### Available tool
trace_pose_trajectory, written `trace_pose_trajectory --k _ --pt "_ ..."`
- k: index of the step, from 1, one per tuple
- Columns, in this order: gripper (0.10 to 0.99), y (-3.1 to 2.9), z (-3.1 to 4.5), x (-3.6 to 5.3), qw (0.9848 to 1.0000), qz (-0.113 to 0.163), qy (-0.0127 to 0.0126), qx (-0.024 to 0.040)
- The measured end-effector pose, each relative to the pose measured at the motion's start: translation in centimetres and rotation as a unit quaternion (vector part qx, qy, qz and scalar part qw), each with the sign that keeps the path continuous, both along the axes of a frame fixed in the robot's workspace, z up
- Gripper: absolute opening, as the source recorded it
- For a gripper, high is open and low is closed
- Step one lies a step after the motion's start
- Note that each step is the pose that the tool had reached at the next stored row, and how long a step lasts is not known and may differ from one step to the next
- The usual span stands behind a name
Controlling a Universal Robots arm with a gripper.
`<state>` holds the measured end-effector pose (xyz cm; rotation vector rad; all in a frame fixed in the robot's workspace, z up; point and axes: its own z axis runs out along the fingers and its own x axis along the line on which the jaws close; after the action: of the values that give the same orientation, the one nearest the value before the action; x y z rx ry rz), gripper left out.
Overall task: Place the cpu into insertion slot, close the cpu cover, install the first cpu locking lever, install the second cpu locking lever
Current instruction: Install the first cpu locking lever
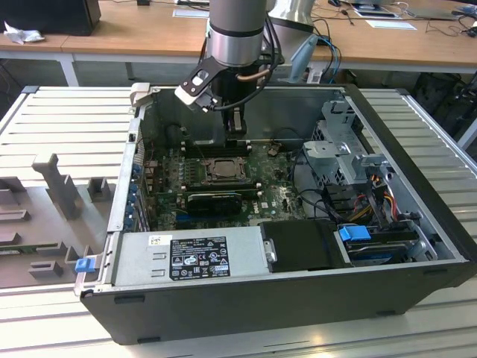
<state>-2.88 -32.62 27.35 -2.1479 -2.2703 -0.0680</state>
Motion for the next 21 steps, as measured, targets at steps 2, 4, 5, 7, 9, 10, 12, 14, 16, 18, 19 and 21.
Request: trace_pose_trajectory --k 2,4,5,7,9,10,12,14,16,18,19,21 --pt "0.106 0.00 0.43 0.00 1.0000 0.000 0.0000 0.0000" --pt "0.106 0.00 0.93 0.00 1.0000 0.000 0.0000 0.0000" --pt "0.106 0.00 1.11 0.00 1.0000 0.000 0.0000 0.0000" --pt "0.106 0.00 1.85 0.00 1.0000 0.000 0.0000 0.0000" --pt "0.106 0.00 1.93 0.00 1.0000 0.001 0.0000 0.0001" --pt "0.106 0.00 1.93 0.01 0.9999 0.011 0.0000 0.0001" --pt "0.106 0.00 1.94 0.00 0.9995 0.031 0.0000 0.0000" --pt "0.106 0.00 1.94 0.00 0.9988 0.049 0.0001 -0.0002" --pt "0.106 -0.01 1.94 0.00 0.9978 0.066 0.0001 -0.0013" --pt "0.106 0.00 1.93 0.00 0.9969 0.079 0.0001 -0.0017" --pt "0.106 0.00 1.94 0.00 0.9963 0.085 0.0001 -0.0017" --pt "0.106 0.00 1.93 0.00 0.9947 0.103 0.0001 -0.0020"
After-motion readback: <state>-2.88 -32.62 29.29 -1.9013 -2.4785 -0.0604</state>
